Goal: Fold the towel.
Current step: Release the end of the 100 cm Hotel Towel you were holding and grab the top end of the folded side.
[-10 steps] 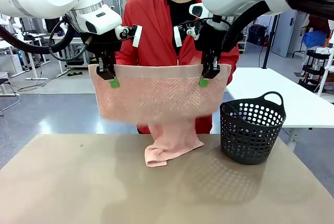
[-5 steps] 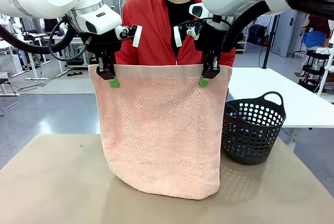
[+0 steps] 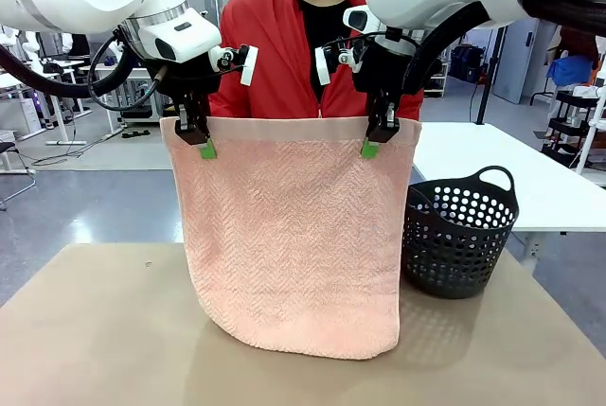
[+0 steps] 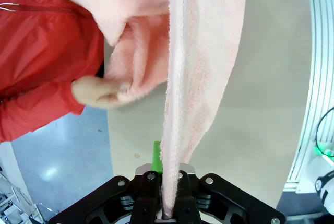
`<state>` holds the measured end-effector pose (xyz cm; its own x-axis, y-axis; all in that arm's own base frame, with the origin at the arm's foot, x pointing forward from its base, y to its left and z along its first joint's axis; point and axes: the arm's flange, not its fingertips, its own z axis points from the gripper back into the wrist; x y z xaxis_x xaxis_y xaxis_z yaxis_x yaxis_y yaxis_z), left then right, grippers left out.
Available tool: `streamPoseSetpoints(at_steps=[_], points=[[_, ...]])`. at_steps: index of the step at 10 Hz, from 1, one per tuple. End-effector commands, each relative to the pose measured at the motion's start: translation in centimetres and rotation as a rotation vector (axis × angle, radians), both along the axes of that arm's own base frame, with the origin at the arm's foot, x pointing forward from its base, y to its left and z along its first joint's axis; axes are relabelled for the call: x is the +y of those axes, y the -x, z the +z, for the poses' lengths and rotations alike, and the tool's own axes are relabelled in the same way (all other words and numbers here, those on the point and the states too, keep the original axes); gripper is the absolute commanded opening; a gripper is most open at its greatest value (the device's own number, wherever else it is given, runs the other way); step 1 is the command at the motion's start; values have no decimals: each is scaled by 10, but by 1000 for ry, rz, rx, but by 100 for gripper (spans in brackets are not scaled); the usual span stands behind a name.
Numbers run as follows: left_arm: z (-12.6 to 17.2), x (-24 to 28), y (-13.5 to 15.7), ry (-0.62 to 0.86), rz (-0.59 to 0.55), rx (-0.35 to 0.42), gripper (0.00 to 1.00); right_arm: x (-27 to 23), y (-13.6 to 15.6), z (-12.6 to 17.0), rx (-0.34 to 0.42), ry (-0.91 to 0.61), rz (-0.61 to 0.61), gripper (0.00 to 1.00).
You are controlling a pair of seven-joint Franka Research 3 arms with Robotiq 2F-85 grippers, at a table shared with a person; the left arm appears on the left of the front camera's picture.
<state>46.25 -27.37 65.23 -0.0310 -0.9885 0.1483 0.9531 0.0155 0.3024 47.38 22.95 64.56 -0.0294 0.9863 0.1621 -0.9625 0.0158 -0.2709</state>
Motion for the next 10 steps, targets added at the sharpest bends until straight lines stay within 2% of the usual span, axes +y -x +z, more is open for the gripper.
streamPoseSetpoints(at_steps=[1,10], points=[[3,0,-2,-15,1,-14,0,-1,-1,1,-12,12,2,0],[3,0,-2,-15,1,-14,0,-1,-1,1,-12,12,2,0]])
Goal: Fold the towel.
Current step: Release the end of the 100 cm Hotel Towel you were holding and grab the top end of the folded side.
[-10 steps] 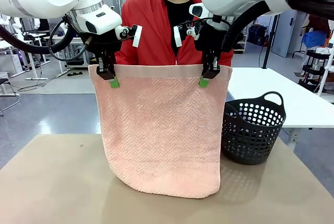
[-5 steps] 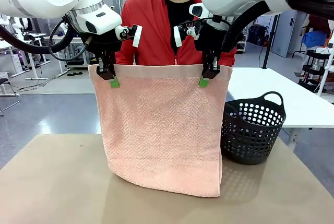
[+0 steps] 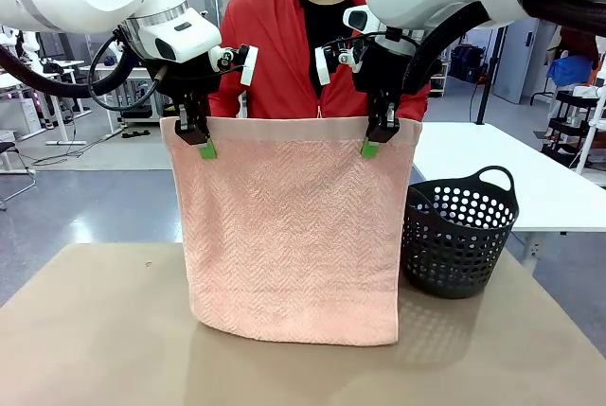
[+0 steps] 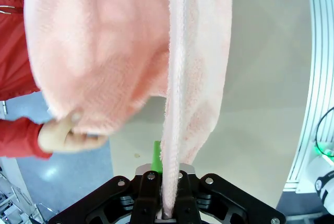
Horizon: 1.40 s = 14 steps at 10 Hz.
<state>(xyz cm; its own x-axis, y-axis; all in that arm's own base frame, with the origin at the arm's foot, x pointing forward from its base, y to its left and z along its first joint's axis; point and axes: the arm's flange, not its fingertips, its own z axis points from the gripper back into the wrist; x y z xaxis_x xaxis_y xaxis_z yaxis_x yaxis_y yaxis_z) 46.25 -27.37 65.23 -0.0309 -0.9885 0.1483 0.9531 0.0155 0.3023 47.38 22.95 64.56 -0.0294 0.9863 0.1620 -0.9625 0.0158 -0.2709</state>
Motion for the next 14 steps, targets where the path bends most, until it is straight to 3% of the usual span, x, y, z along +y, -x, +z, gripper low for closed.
streamPoseSetpoints(at_steps=[1,14], points=[[3,0,-2,-15,1,-14,0,-1,-1,1,-12,12,2,0],[3,0,-2,-15,1,-14,0,-1,-1,1,-12,12,2,0]])
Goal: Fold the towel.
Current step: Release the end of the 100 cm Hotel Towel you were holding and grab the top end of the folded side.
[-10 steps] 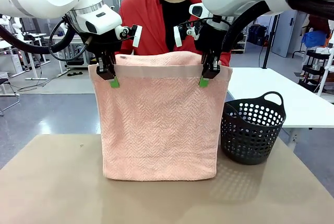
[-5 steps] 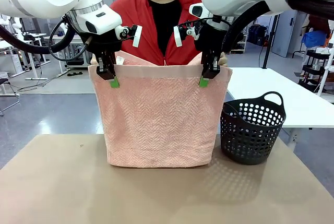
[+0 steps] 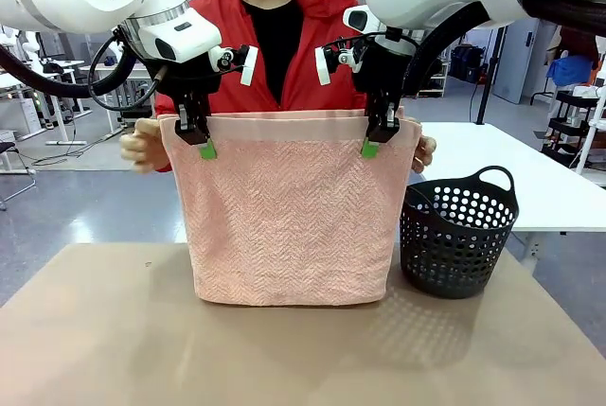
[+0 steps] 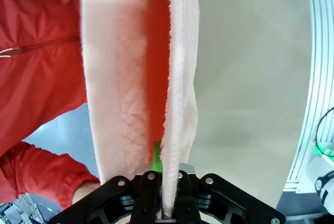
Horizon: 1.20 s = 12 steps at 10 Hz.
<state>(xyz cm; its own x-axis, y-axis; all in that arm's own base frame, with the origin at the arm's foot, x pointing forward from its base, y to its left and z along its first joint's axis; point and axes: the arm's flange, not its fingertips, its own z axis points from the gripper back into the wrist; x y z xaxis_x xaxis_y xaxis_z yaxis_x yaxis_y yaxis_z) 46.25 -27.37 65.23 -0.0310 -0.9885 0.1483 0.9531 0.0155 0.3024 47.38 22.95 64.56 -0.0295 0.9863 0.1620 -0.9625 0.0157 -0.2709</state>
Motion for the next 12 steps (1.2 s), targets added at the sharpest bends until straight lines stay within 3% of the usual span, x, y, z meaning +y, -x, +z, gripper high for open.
streamPoseSetpoints(at_steps=[1,8,9,10,11,12], points=[[3,0,-2,-15,1,-14,0,-1,-1,1,-12,12,2,0],[3,0,-2,-15,1,-14,0,0,0,0,0,0,0,3],[0,0,0,0,0,0,34,-2,1,0,-8,-17,-10,13],[2,2,2,6,-14,-9,45,-3,3,1,-19,-26,-11,33],[6,4,6,15,-6,-23,76,-6,7,4,-38,-32,-25,43],[11,6,12,20,-6,-48,87,-7,12,9,-73,-34,-33,64]])
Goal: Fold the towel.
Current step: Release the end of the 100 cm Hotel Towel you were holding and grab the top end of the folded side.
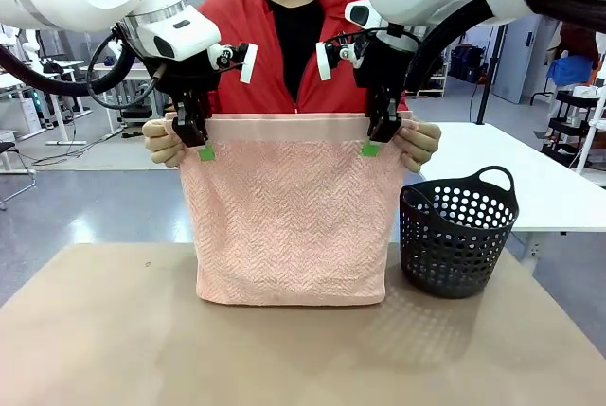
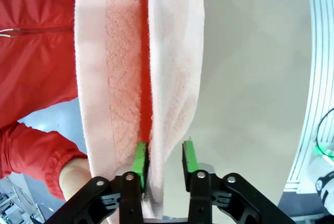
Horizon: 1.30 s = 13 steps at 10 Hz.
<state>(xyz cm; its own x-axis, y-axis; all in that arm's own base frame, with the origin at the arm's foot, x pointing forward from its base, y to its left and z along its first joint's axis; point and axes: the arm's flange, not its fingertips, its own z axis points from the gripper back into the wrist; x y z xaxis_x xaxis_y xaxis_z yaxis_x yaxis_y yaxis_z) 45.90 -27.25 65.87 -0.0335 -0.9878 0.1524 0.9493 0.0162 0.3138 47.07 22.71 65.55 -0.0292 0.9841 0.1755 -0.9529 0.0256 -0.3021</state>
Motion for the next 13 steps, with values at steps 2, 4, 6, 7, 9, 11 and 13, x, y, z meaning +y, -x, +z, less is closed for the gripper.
streamPoseSetpoints(at_steps=[2,4,6,7,9,11,13], points=[[25,11,26,40,-5,-105,100,-10,27,18,-132,-29,-20,95],[49,20,51,81,5,-207,87,-17,52,40,-246,-48,-1,100],[61,23,70,101,7,-293,100,-20,67,47,-317,-48,10,98],[61,22,74,102,2,-291,100,-20,70,47,-323,-51,20,100],[61,20,71,119,-1,-277,100,-20,66,47,-315,-53,22,100],[64,14,61,111,0,-258,100,-16,58,48,-295,-55,21,100],[65,8,46,65,-9,-230,100,-13,45,48,-271,-38,9,100]])
